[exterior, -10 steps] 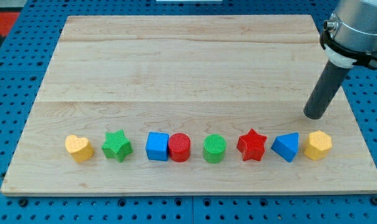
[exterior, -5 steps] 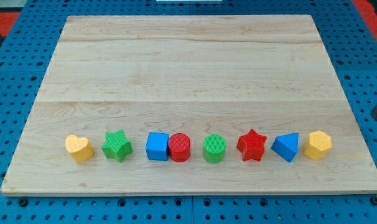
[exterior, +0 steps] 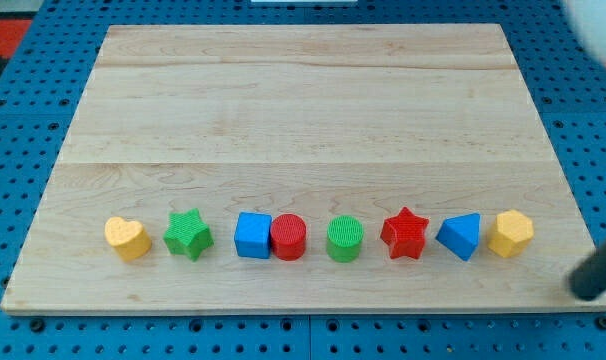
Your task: Push the yellow heart towards the green star
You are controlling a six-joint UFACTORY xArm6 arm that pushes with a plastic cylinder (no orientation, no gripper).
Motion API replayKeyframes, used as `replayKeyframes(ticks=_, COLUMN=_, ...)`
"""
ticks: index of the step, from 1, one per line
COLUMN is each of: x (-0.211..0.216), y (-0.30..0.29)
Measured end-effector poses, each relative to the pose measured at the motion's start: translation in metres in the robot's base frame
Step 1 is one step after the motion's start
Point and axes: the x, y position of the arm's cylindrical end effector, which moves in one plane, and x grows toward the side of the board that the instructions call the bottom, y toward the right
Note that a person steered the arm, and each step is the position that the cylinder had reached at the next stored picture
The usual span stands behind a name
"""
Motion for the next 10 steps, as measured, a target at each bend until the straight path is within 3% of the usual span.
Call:
replayKeyframes(ticks=4, x=-0.001, y=-0.469)
replayKeyframes(ticks=5, x=-0.032, y=-0.512)
replayKeyframes(ticks=7, x=-0.048, y=-0.439)
replayKeyframes(ticks=10, x=-0.052, y=-0.406)
